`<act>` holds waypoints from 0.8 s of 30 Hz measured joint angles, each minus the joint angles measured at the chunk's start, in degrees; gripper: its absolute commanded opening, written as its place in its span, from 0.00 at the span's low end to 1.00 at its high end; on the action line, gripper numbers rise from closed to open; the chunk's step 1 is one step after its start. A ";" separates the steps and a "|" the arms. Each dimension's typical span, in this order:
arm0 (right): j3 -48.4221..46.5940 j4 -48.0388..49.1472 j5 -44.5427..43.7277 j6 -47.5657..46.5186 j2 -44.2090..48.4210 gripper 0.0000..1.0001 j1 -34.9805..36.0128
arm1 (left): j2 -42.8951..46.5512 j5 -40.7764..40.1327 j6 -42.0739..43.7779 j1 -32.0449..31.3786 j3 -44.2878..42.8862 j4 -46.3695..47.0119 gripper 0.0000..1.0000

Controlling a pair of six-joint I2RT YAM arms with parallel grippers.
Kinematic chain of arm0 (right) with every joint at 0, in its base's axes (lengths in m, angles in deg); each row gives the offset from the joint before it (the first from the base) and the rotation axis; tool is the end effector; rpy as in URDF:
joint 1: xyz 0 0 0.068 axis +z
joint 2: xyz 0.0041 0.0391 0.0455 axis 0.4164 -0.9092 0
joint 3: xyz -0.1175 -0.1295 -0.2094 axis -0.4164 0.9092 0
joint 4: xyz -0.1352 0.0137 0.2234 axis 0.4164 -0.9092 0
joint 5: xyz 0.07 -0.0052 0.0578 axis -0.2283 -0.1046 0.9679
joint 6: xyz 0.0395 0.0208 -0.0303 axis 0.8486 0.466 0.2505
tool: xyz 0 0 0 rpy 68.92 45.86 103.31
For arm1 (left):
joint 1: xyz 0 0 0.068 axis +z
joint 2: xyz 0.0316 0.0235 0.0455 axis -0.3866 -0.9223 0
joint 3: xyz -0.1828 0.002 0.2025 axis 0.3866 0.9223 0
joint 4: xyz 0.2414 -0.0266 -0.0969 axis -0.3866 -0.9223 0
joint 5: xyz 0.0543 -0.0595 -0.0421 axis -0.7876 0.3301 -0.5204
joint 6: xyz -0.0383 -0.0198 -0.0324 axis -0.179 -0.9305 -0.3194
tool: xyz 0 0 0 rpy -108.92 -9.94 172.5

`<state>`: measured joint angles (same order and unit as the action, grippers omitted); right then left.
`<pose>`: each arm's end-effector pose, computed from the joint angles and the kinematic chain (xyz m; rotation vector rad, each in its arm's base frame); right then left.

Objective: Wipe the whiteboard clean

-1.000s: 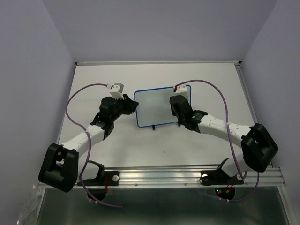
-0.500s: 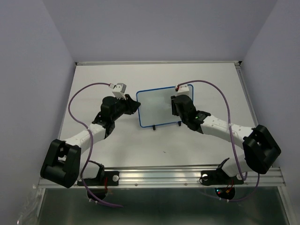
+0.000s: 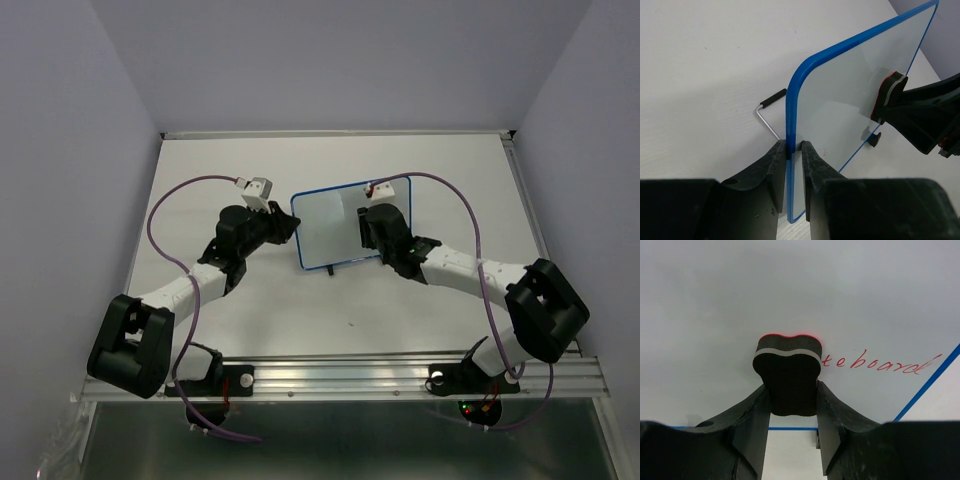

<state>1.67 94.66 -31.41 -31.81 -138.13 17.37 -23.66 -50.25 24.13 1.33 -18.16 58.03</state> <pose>0.2524 0.2048 0.2280 -0.2621 2.0238 0.0779 0.2530 -0.1110 0.2367 0.2677 1.7152 -0.7940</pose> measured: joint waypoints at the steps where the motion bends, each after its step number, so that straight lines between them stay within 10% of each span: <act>1: 0.00 0.00 -0.50 0.00 0.00 0.01 0.04 | 0.02 0.00 0.46 -0.02 0.00 0.07 0.00; 24: 1.75 1.33 3.52 -1.95 0.57 0.01 -8.59 | 0.11 0.11 3.54 -0.37 0.31 -0.04 0.00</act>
<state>3.41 95.99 -27.89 -33.75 -137.56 8.78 -23.55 -50.14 27.67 0.96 -17.85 57.99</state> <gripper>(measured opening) 0.437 0.257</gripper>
